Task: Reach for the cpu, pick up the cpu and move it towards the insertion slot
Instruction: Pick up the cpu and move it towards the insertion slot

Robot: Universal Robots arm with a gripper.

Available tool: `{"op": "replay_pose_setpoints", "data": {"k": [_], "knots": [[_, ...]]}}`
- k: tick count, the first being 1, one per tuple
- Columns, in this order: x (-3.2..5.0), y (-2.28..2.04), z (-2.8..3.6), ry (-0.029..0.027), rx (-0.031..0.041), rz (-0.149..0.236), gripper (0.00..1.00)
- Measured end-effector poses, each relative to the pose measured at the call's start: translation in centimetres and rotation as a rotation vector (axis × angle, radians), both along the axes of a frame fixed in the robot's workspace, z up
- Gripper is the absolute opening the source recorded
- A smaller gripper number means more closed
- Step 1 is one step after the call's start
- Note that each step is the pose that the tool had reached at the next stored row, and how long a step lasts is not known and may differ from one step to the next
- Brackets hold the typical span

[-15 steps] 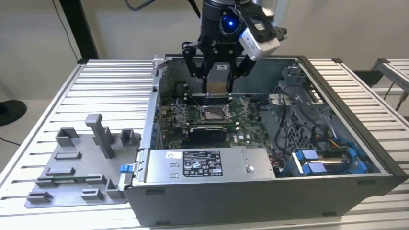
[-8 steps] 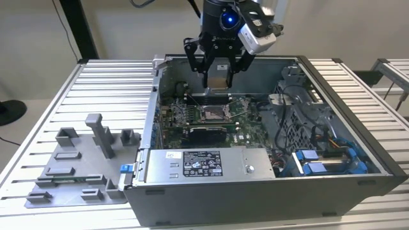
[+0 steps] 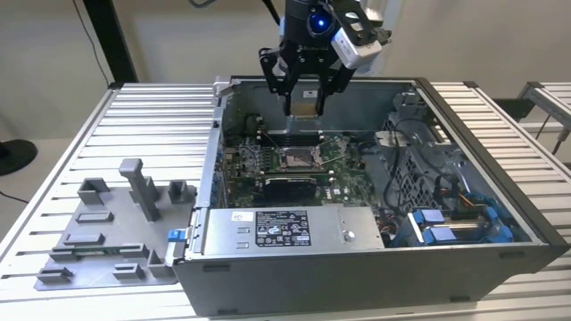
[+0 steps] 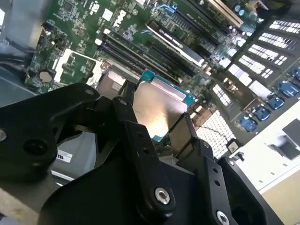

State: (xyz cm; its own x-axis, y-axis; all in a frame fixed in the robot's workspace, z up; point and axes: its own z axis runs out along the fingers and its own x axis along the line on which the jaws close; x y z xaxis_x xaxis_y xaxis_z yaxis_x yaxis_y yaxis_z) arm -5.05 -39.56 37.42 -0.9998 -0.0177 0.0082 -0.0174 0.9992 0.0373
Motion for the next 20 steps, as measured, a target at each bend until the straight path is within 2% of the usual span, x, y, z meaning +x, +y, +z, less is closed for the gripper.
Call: {"op": "replay_pose_setpoints", "data": {"k": [12,16,20], "knots": [[1.03,2.80,-0.50,0.0000,0.0001,0.000,0.00],[1.38,3.83,-0.73,0.0000,0.0000,0.000,0.00],[1.45,5.13,-0.94,0.0000,0.0001,0.001,0.00]]}}
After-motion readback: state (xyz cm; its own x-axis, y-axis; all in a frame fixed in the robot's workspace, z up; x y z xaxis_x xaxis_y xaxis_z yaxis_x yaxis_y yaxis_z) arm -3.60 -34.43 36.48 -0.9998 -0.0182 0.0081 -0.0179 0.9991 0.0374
